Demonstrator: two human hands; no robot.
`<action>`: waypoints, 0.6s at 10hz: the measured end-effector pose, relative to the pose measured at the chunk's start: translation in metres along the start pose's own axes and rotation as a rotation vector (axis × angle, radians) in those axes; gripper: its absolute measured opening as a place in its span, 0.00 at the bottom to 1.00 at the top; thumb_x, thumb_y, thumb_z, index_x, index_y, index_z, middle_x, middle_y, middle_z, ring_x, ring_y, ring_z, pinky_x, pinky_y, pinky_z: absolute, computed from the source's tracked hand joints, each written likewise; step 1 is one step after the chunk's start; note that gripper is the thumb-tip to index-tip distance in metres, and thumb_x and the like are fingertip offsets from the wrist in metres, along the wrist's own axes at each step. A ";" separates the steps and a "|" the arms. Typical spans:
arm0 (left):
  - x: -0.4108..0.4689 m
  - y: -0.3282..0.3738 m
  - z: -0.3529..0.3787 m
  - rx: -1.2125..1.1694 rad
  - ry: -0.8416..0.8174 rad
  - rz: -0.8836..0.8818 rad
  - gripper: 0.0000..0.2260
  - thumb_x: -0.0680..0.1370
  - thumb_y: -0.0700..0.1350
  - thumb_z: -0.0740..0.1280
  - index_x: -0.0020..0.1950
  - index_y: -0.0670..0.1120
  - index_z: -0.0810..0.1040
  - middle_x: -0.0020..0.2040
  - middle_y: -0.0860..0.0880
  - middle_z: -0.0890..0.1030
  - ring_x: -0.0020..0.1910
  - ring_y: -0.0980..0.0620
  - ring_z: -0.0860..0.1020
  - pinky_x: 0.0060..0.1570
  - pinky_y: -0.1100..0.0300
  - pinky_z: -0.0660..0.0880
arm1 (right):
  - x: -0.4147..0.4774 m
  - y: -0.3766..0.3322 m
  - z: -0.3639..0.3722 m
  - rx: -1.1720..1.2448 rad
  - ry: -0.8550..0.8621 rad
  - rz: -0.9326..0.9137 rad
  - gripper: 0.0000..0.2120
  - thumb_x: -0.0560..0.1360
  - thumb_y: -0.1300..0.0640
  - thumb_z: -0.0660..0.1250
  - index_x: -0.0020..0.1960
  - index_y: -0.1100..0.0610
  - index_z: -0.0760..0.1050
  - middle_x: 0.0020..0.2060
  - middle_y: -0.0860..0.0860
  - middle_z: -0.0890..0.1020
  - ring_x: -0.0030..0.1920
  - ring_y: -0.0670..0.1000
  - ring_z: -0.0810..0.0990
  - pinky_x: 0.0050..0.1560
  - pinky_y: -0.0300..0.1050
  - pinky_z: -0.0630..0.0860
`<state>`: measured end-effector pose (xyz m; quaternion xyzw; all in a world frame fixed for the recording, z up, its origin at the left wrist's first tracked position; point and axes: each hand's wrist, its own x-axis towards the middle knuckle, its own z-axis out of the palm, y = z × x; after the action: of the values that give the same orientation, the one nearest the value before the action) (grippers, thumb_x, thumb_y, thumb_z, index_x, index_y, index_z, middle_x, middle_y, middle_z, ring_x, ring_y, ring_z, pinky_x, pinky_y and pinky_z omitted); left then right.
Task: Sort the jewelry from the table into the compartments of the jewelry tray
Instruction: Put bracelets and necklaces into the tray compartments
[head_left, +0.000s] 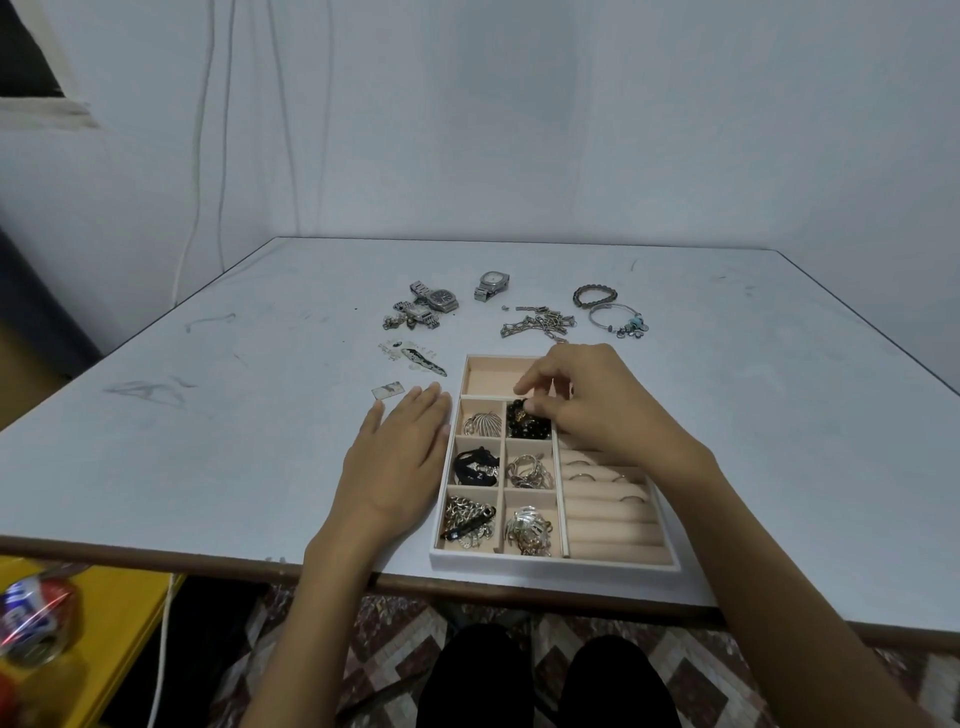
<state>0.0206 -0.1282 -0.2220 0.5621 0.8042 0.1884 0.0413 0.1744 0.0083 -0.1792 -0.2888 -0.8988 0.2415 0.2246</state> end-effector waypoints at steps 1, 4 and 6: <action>0.000 0.000 0.000 -0.004 0.002 -0.001 0.21 0.84 0.49 0.46 0.78 0.52 0.54 0.78 0.56 0.53 0.77 0.59 0.49 0.75 0.57 0.41 | -0.001 -0.001 0.000 -0.019 0.013 -0.016 0.03 0.71 0.61 0.72 0.42 0.54 0.81 0.32 0.42 0.76 0.33 0.42 0.73 0.36 0.38 0.69; 0.000 -0.001 0.000 0.003 0.007 0.006 0.21 0.84 0.49 0.47 0.78 0.52 0.54 0.78 0.55 0.53 0.77 0.59 0.49 0.75 0.56 0.42 | -0.001 0.000 0.000 -0.054 -0.001 -0.033 0.06 0.72 0.54 0.71 0.42 0.55 0.85 0.34 0.43 0.74 0.34 0.41 0.70 0.38 0.40 0.67; 0.001 -0.002 0.002 0.022 0.004 0.010 0.21 0.84 0.49 0.46 0.78 0.52 0.53 0.78 0.56 0.53 0.77 0.59 0.48 0.75 0.57 0.41 | -0.002 0.001 -0.001 -0.164 -0.060 -0.009 0.04 0.72 0.49 0.71 0.45 0.45 0.84 0.39 0.42 0.81 0.36 0.41 0.74 0.37 0.39 0.68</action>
<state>0.0192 -0.1271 -0.2242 0.5662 0.8036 0.1807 0.0325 0.1772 0.0083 -0.1794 -0.2949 -0.9232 0.1746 0.1740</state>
